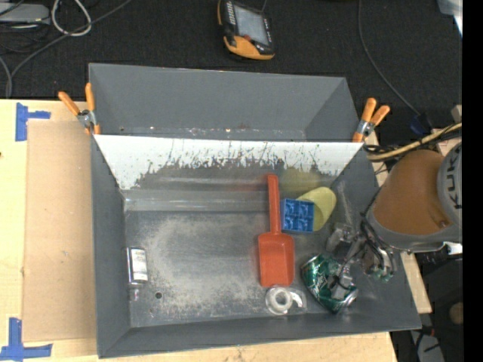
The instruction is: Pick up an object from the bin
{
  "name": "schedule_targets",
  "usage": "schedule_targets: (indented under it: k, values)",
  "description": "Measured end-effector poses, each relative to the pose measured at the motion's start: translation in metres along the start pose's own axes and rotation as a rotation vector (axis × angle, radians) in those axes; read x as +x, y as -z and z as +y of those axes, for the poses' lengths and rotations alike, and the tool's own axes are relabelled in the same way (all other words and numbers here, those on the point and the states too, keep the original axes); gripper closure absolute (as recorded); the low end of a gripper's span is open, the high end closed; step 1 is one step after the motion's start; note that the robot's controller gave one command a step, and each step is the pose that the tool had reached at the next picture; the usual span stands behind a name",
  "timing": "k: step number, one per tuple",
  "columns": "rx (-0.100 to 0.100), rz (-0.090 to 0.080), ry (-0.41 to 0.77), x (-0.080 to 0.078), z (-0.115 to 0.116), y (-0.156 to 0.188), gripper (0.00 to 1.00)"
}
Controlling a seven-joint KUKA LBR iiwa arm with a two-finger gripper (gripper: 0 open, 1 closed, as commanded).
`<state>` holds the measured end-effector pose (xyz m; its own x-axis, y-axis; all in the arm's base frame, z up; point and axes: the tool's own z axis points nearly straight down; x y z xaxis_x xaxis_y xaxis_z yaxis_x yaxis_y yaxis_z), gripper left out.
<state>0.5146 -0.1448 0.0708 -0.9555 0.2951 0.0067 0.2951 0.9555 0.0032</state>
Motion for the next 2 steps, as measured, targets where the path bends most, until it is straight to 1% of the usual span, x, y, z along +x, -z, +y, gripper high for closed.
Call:
schedule_targets:
  k: [1,2]
  values:
    - [0.003,-0.005,0.188,0.004,-0.002,0.074,0.00]
    - [0.001,0.007,-0.196,0.028,0.002,0.028,0.00]
